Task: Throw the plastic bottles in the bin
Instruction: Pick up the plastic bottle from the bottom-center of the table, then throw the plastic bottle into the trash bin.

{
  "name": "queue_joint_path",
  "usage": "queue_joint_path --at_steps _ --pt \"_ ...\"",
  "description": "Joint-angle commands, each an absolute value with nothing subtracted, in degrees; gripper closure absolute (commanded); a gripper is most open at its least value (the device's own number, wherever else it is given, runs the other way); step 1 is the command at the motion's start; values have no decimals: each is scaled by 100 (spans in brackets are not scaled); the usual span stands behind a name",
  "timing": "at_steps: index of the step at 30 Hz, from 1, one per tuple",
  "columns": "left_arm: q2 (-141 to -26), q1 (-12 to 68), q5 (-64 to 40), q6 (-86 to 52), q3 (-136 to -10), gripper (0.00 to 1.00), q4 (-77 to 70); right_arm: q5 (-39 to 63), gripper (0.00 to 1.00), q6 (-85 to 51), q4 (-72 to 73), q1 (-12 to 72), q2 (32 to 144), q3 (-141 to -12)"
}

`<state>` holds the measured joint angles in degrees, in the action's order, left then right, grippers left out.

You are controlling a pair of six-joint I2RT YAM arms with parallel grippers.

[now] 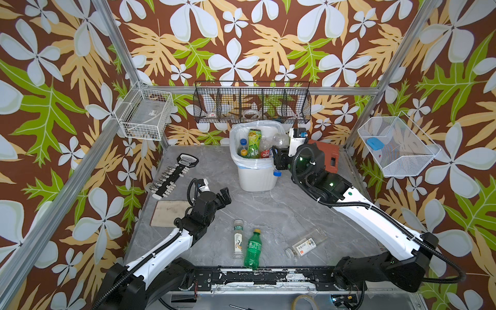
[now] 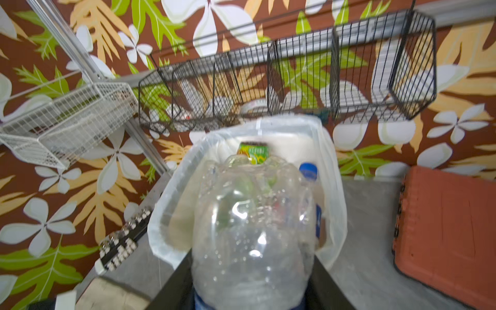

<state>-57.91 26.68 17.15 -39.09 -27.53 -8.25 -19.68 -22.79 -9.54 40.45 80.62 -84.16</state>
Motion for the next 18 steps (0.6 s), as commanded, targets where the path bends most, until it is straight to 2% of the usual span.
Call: queue_joint_path --at_steps 1,6,18 --pt "-5740 2654 1806 -3978 -2717 0 -884 -1792 49 -1878 -480 3749 8545 -8950" --pt "-5730 2629 1835 -3980 -2681 0 -854 -1237 49 -2004 -616 3273 9365 -9889" --pt "-5757 2602 1813 -4003 -2754 0 -775 -762 49 -2030 -722 2931 10034 -10423"
